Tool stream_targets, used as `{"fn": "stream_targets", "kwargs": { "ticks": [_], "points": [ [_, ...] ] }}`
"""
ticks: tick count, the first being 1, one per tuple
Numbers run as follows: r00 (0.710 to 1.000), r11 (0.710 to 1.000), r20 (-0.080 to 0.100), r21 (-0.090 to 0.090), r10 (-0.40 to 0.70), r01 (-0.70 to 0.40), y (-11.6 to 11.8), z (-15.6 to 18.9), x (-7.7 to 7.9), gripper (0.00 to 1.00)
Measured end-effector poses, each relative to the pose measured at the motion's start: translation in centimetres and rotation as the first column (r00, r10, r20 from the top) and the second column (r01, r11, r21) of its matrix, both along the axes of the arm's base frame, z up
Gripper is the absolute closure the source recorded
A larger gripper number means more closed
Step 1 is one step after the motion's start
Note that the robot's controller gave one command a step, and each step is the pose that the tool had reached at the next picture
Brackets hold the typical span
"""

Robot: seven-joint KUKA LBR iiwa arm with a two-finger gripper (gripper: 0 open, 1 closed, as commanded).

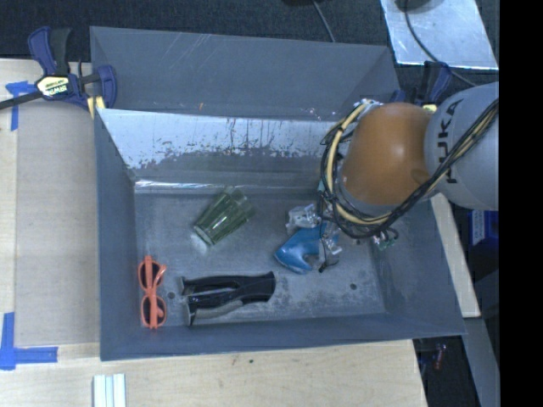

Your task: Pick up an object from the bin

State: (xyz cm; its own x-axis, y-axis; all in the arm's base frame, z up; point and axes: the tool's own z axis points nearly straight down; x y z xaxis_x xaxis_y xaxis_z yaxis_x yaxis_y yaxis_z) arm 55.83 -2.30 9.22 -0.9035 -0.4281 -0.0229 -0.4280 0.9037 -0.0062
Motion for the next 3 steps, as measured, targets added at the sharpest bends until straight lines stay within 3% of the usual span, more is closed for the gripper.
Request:
{"fn": "stream_targets", "kwargs": {
  "ticks": [1,2,3],
  "points": [
    [1.000,1.000,0.000,0.000,0.000,0.000,0.0,0.0,0.0,1.00],
    [1.000,1.000,-0.008,0.000,0.015,-0.015,1.2,8.0,-0.5,1.00],
    [1.000,1.000,-0.001,0.000,0.016,-0.016,1.4,13.4,0.0,1.00]
  ]
}}
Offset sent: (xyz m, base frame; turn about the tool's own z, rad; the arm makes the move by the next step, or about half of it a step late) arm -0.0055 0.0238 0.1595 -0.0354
